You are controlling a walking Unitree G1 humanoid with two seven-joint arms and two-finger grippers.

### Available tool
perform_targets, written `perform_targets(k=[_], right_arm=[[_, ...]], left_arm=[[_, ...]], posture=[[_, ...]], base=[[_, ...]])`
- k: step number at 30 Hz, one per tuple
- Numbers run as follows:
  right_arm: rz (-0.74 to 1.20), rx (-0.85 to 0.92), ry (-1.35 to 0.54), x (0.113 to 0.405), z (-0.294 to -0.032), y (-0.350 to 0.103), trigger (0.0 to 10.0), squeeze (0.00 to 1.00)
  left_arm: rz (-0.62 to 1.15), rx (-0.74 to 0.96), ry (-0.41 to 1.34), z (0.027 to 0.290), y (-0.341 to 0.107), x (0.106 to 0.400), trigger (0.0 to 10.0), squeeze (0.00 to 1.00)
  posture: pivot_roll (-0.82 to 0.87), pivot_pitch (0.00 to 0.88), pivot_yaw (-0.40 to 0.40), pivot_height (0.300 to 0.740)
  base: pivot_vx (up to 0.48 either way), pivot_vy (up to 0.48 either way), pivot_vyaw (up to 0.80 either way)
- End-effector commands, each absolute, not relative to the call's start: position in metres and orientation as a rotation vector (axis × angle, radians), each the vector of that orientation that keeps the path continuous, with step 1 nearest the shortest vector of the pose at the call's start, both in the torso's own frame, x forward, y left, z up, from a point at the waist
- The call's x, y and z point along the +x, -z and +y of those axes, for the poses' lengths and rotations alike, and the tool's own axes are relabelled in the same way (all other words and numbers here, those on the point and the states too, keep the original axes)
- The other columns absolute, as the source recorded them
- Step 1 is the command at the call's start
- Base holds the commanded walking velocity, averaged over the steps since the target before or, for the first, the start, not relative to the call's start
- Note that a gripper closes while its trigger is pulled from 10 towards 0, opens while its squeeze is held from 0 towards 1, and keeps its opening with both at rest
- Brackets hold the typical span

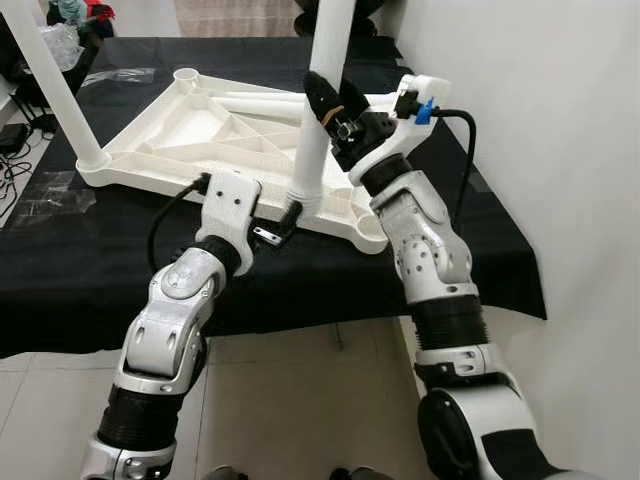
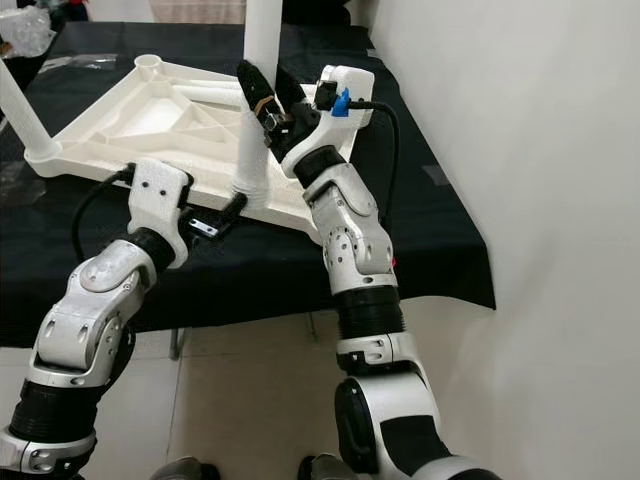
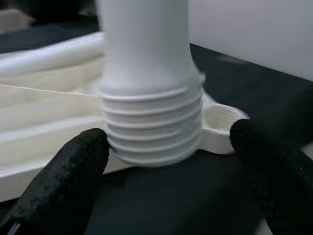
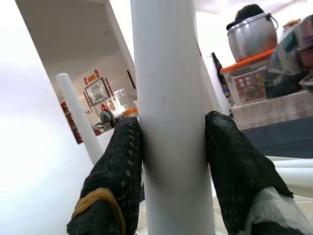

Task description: Building children table

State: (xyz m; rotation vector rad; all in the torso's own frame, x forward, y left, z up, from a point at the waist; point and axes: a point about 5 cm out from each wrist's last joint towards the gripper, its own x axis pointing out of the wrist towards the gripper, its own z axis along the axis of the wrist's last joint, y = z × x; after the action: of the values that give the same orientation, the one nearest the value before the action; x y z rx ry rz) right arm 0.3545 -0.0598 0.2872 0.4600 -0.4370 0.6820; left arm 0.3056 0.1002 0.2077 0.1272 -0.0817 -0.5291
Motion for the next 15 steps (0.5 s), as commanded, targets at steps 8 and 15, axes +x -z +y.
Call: perform_targets(k=[8,15], right_arm=[[-0.446,0.476,-0.736,0.345,-0.053,-0.293,0.0,0.00],[-0.430,0.480,-0.766,0.335,-0.053,-0.291,0.0,0.00]], left_arm=[[-0.031,0.155,0.605,0.087,-0.194,0.299,10.0,0.00],[-0.092,0.174,0.449,0.111,-0.206,0.318,10.0,0.00]], posture=[[0.02,0.102,-0.068,0.740],[0.01,0.103,-0.071,0.740]], base=[[0.000,0.000,0.00],[0.000,0.000,0.00]])
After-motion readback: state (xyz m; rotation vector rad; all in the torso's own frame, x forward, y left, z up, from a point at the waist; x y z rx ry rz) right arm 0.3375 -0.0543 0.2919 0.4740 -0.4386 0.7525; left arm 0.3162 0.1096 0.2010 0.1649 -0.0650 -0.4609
